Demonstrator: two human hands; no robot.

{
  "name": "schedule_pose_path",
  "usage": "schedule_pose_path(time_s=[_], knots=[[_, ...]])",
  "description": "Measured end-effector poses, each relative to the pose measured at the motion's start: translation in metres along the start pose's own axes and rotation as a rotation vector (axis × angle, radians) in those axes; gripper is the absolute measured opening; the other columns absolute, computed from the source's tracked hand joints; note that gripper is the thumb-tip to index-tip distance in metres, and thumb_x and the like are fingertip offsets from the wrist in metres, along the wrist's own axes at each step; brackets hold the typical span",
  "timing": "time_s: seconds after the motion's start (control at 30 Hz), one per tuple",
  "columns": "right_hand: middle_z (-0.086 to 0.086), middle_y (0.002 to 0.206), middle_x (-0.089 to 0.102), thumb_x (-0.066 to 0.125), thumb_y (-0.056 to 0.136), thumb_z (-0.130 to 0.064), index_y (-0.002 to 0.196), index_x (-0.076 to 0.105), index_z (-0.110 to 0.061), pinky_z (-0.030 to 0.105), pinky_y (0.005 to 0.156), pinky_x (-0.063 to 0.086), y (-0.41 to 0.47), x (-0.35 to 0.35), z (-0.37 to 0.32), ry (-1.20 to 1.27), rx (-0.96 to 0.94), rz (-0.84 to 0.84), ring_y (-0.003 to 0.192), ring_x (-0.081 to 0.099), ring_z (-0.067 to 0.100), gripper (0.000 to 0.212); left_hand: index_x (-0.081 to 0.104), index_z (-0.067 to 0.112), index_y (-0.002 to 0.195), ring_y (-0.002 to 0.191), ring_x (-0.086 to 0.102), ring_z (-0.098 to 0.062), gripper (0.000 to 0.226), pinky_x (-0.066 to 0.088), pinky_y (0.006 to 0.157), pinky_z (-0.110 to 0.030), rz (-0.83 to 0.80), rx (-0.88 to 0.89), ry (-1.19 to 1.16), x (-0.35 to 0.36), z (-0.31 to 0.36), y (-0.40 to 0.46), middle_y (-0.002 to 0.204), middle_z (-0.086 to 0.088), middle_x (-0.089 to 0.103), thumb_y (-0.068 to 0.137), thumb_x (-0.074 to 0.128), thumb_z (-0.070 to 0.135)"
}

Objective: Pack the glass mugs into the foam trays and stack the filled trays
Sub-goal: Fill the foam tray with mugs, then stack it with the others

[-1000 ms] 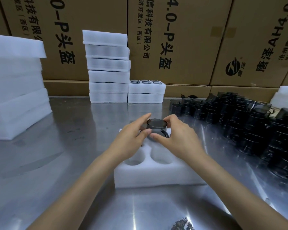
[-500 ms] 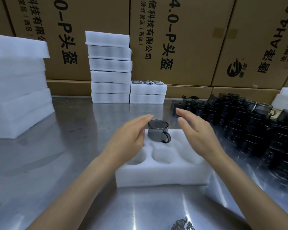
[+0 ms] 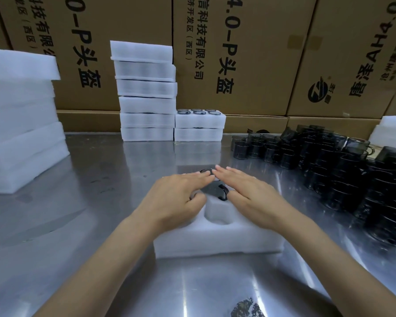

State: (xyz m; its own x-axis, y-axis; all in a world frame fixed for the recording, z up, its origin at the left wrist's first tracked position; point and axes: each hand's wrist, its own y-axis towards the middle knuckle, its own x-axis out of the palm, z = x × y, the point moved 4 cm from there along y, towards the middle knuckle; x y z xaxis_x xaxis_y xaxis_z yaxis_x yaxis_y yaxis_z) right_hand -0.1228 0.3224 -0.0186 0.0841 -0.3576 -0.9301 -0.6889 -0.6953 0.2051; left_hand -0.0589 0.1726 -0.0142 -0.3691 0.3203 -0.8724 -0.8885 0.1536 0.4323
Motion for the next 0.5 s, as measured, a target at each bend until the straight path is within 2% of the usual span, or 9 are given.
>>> schedule_pose_path(time_s=[0.1,0.27,0.4,0.43,0.5], knots=[[-0.027,0.152,0.020,0.030,0.094,-0.022,0.140,0.035,-0.046,0.035,0.105,0.029,0.0011,0.0044,0.0002,-0.076,0.021,-0.075,0.141,0.014,-0.003,0.052,0.050,0.049,0.129,0.108,0.055,-0.009,0.060,0.046,0.083,-0.029,-0.062,0.000,0.035,0.0062,-0.0003,0.0024,0.115,0.016,0.066,0.077,0.024,0.035],[-0.028,0.153,0.019,0.028,0.095,-0.026,0.140,0.034,-0.049,0.029,0.092,0.026,0.0045,0.0072,0.0013,-0.089,0.031,-0.104,0.140,0.015,-0.002,0.051,0.056,0.054,0.118,0.076,0.050,-0.010,0.056,0.044,0.071,-0.029,-0.094,-0.084,0.013,0.0078,-0.0057,0.0058,0.085,0.008,0.069,0.074,0.026,0.038],[-0.027,0.153,0.018,0.027,0.095,-0.026,0.140,0.033,-0.049,0.029,0.093,0.024,0.0050,0.0079,0.0014,-0.073,0.028,-0.119,0.141,0.014,-0.001,0.052,0.054,0.054,0.121,0.079,0.049,-0.009,0.057,0.043,0.073,-0.028,-0.130,-0.094,-0.008,0.0083,-0.0039,0.0052,0.077,0.011,0.064,0.076,0.024,0.039],[-0.027,0.153,0.019,0.027,0.095,-0.027,0.140,0.034,-0.049,0.030,0.095,0.025,0.0048,0.0081,0.0012,-0.068,0.026,-0.113,0.141,0.015,-0.001,0.051,0.052,0.055,0.123,0.085,0.051,-0.008,0.056,0.043,0.075,-0.027,-0.139,-0.096,-0.026,0.0095,-0.0035,0.0037,0.082,0.015,0.065,0.077,0.023,0.039],[-0.028,0.150,0.024,0.030,0.095,-0.029,0.137,0.039,-0.049,0.029,0.098,0.025,0.0047,0.0095,0.0032,-0.005,0.039,-0.081,0.139,0.019,-0.002,0.047,0.053,0.052,0.124,0.106,0.052,-0.005,0.050,0.045,0.086,-0.028,-0.134,-0.114,-0.099,0.0120,-0.0036,-0.0004,0.111,0.020,0.065,0.084,0.024,0.041]])
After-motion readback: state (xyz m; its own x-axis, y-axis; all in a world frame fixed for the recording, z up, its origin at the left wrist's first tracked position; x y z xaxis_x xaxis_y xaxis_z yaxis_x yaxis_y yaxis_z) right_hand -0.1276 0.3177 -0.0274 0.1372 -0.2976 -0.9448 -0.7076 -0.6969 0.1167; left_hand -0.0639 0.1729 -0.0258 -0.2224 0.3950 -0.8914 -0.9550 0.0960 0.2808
